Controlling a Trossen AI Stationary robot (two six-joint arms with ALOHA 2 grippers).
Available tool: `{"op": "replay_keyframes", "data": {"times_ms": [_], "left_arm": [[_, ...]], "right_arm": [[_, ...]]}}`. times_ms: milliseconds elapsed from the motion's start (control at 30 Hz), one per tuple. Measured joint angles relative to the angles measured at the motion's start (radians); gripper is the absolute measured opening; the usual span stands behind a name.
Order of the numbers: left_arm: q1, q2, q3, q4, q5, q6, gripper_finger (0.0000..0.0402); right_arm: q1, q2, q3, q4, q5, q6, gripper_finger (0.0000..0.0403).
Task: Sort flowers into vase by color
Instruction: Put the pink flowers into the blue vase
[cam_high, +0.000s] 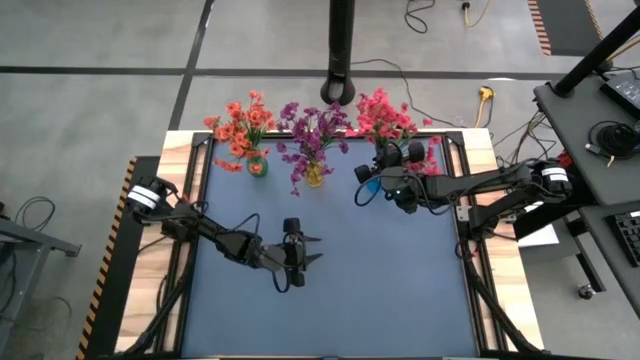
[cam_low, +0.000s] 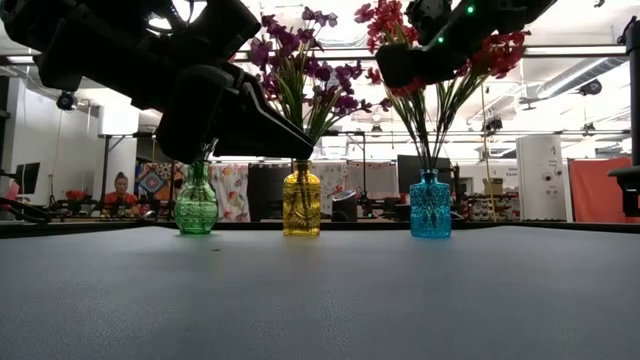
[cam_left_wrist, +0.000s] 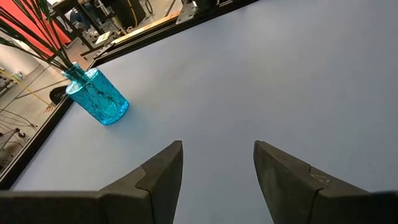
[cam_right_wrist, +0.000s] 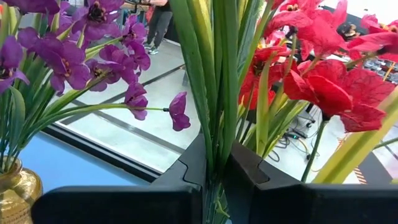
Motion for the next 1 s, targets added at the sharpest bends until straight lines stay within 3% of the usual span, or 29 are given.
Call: {"op": "replay_keyframes", "data": {"times_ms": [1000], "left_arm": [[0.000,0.000,0.000,0.000,0.000,0.000,0.0181]], "right_arm": [[0.000,0.000,0.000,0.053,-0.002,0.048,0.0028]]}}
